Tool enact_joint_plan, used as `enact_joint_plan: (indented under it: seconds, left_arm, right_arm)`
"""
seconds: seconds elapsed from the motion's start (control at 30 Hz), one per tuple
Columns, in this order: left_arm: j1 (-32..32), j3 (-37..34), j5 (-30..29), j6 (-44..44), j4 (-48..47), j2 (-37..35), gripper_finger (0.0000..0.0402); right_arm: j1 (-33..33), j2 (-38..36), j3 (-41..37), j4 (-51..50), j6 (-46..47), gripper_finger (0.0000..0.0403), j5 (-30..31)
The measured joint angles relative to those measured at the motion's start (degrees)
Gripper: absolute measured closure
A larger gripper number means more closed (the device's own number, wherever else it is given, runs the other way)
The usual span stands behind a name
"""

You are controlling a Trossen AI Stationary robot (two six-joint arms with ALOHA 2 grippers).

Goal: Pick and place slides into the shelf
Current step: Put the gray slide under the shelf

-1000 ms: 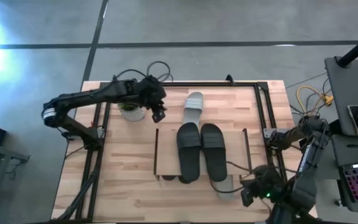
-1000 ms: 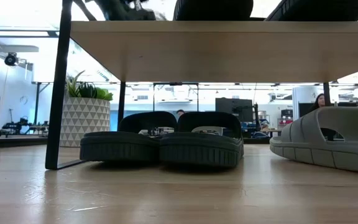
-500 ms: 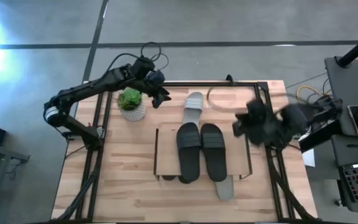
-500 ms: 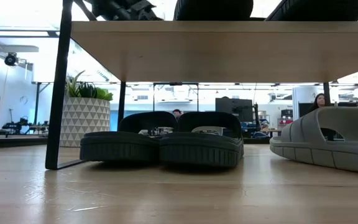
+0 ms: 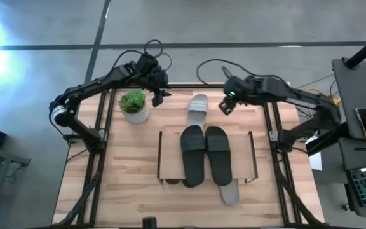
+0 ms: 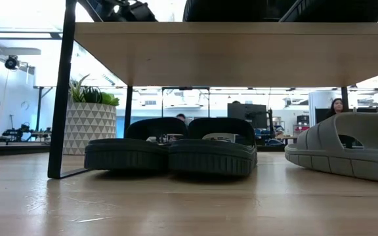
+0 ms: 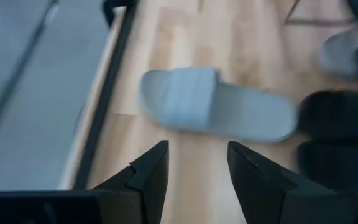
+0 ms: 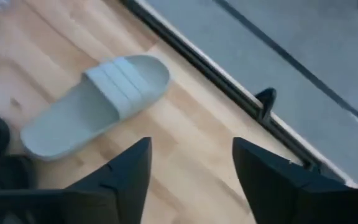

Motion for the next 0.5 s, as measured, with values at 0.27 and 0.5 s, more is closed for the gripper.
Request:
enact_joint_plan:
  seconds: [0.27, 0.5]
  left_arm:
    - [0.93, -0.17, -12.34, 7.65, -0.02, -0.01, 0.0252]
    - [1.37, -2.83, -21.43, 7.13, -0.02, -0.12, 0.0252]
  right_arm:
    - [-6.93, 13.52, 0.63, 11.42, -17.88, 0.0159, -14.07]
    - [-7.77, 20.73, 2.47, 14.95, -31.49, 0.0163, -13.82]
